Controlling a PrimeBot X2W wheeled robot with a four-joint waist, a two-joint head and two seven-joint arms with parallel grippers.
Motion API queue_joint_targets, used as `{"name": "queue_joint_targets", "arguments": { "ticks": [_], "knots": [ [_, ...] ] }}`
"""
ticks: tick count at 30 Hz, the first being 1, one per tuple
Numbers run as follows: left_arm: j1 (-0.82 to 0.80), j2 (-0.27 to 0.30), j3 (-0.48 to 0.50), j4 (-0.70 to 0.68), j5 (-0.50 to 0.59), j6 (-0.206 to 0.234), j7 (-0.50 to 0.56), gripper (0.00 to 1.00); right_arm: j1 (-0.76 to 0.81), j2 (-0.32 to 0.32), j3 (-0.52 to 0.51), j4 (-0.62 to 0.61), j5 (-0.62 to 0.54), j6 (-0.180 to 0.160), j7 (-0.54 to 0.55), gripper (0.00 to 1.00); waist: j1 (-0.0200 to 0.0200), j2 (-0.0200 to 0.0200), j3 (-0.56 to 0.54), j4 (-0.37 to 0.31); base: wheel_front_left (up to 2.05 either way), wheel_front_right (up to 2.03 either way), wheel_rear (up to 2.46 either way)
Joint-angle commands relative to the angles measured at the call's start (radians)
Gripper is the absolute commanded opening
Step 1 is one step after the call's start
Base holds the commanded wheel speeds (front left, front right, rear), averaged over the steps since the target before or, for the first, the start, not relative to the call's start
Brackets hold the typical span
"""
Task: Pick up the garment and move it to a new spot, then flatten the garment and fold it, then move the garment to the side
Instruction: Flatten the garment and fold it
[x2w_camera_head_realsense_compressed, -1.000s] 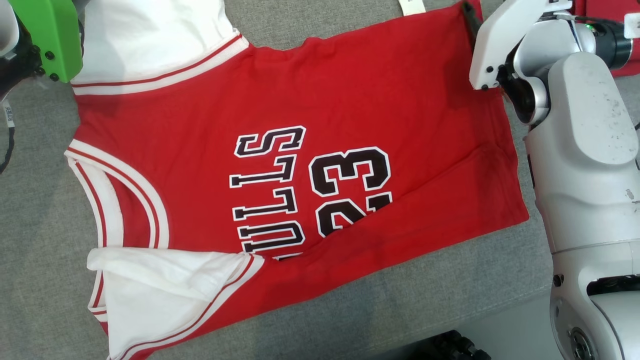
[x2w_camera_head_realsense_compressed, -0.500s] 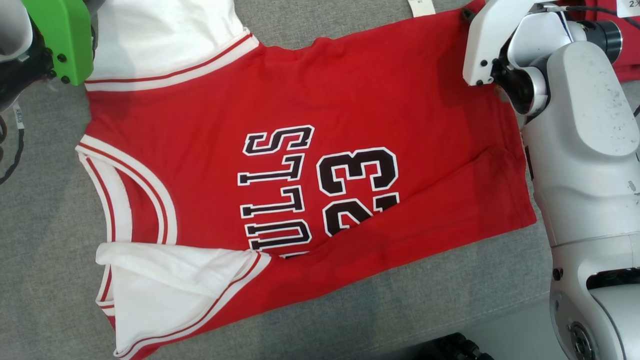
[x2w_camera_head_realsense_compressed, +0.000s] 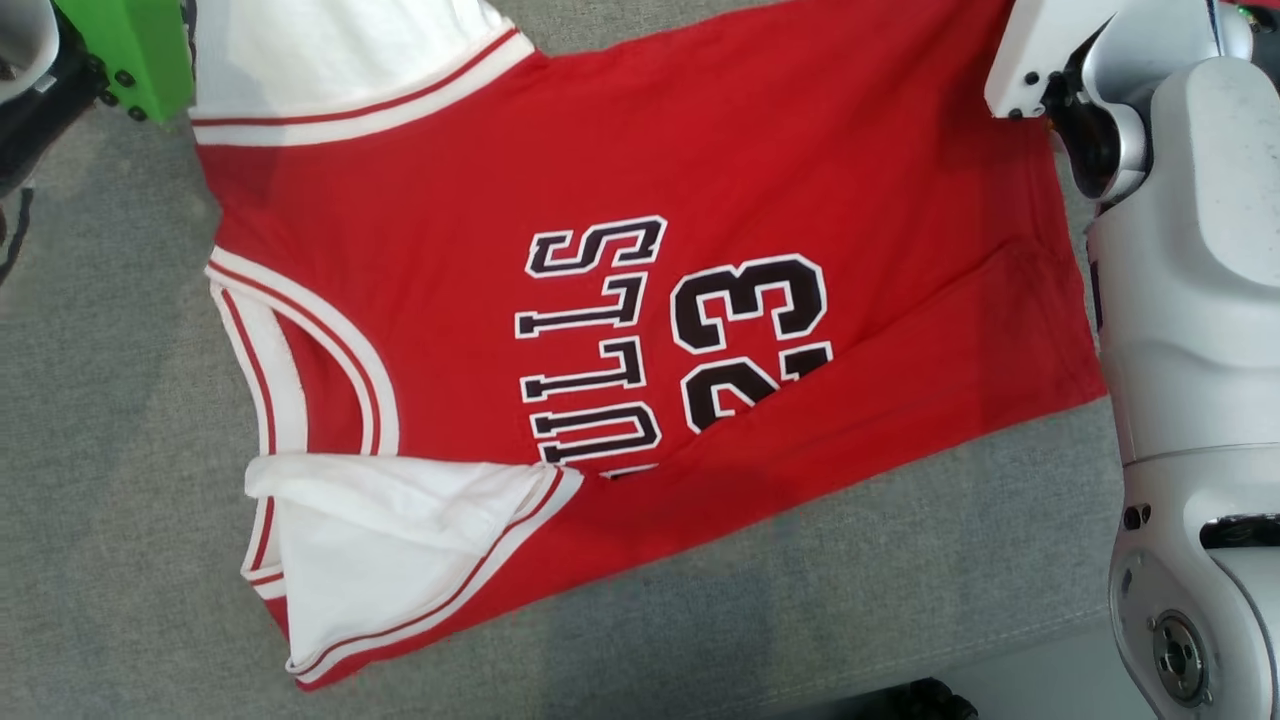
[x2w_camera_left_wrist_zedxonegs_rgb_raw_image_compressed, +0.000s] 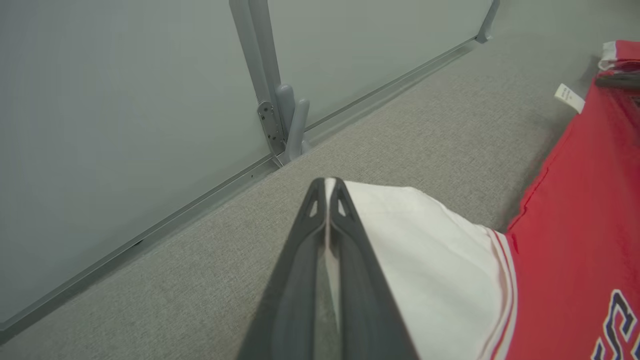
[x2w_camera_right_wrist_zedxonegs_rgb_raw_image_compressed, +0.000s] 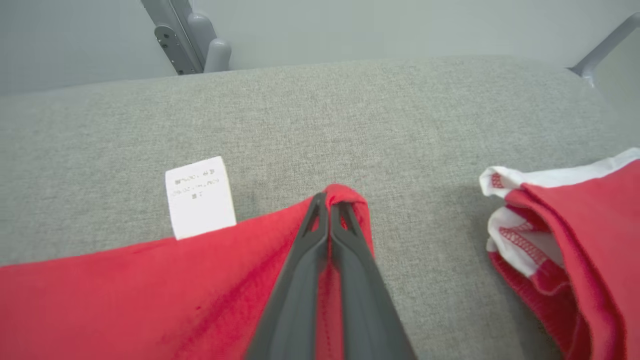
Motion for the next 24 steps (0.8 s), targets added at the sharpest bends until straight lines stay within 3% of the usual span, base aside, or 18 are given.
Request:
{"name": "queue_joint_targets", "arguments": {
  "ticks": [1,8,14,24],
  "knots": [
    [-0.017,0.000,0.001,0.002,0.010,-0.004,-0.016,0.00,-0.016,-0.003,0.001,0.000,0.002,-0.001,-0.016,0.00,0.0000,0.0000,-0.003,0.008,0.00,0.00,0.00],
    [-0.028,0.005,0.001,0.012,0.029,-0.003,-0.174,0.00,-0.032,-0.004,-0.031,0.034,0.016,-0.001,-0.111,0.00,0.0000,0.0000,-0.024,0.036,0.00,0.00,0.00],
    [0.059,0.050,0.001,-0.077,0.022,-0.003,-0.203,0.00,0.033,-0.030,0.020,0.047,0.081,-0.001,-0.103,0.00,0.0000,0.0000,-0.066,0.057,0.00,0.00,0.00],
    [0.272,0.135,0.001,-0.252,0.000,-0.003,-0.317,0.00,0.266,-0.181,0.137,-0.094,0.315,-0.001,-0.037,0.00,0.0000,0.0000,-0.185,0.123,0.00,0.00,0.00]
  ]
}}
